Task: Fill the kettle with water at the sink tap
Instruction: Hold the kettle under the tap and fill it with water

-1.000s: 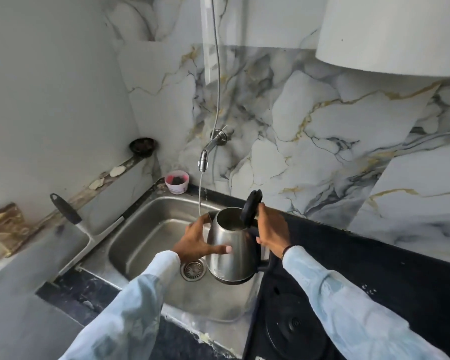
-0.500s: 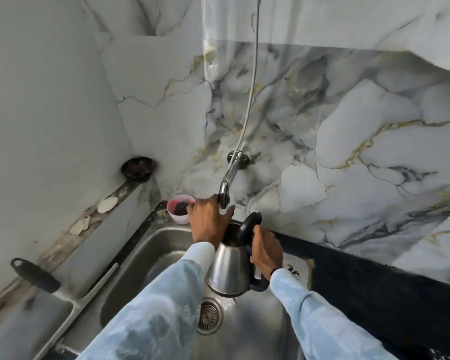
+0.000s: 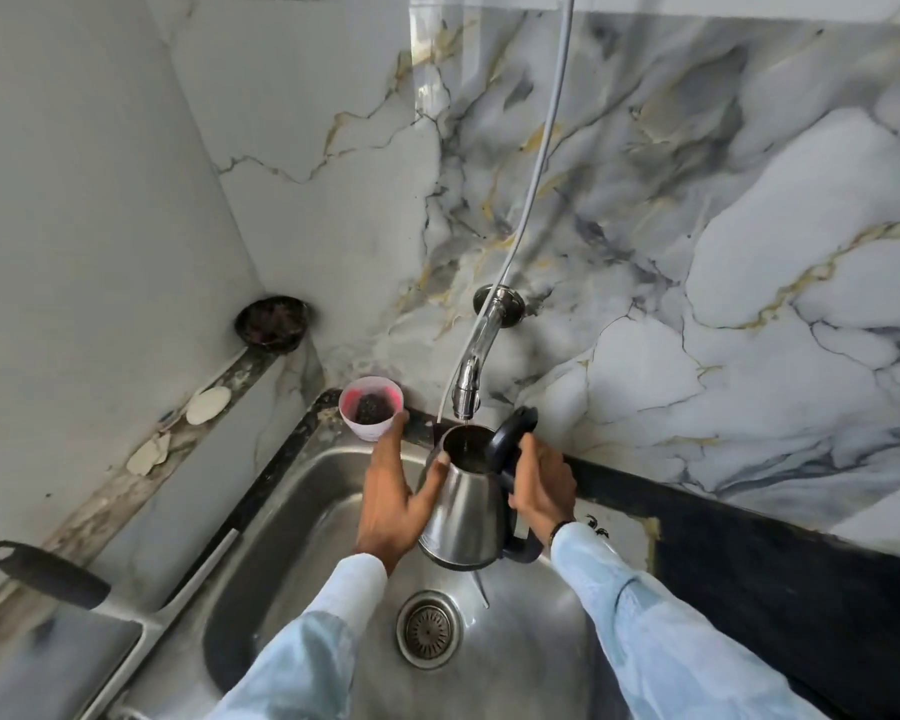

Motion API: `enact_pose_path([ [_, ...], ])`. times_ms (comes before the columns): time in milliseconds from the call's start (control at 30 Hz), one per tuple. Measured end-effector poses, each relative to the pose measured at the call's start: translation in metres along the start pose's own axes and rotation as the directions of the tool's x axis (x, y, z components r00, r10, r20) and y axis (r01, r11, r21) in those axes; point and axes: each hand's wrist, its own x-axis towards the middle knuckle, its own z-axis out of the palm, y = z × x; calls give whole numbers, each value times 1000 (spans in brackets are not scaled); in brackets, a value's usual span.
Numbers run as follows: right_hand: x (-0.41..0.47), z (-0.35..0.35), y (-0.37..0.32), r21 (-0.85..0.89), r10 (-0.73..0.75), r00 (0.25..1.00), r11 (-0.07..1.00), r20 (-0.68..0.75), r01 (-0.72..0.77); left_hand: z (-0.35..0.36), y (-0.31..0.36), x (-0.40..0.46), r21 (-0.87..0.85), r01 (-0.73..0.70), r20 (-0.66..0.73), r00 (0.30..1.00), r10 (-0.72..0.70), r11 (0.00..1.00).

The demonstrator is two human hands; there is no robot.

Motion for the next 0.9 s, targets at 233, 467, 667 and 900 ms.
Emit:
enact_pose_path([
  [233, 62, 27, -2, 44, 48, 993, 998, -111, -44, 45, -65, 24, 139, 21, 308, 949, -63, 990],
  [467, 81, 55, -6, 21, 53, 996, 998, -69, -51, 49, -92, 42, 150, 81, 286, 950, -121, 985],
  [667, 80, 65, 5, 29, 72, 996, 997, -49, -70, 39, -95, 51, 147, 135, 289, 942, -173, 980],
  [900, 81, 72, -1, 31, 55, 998, 998, -24, -54, 29, -32, 133, -115, 98, 143, 986, -82, 988],
])
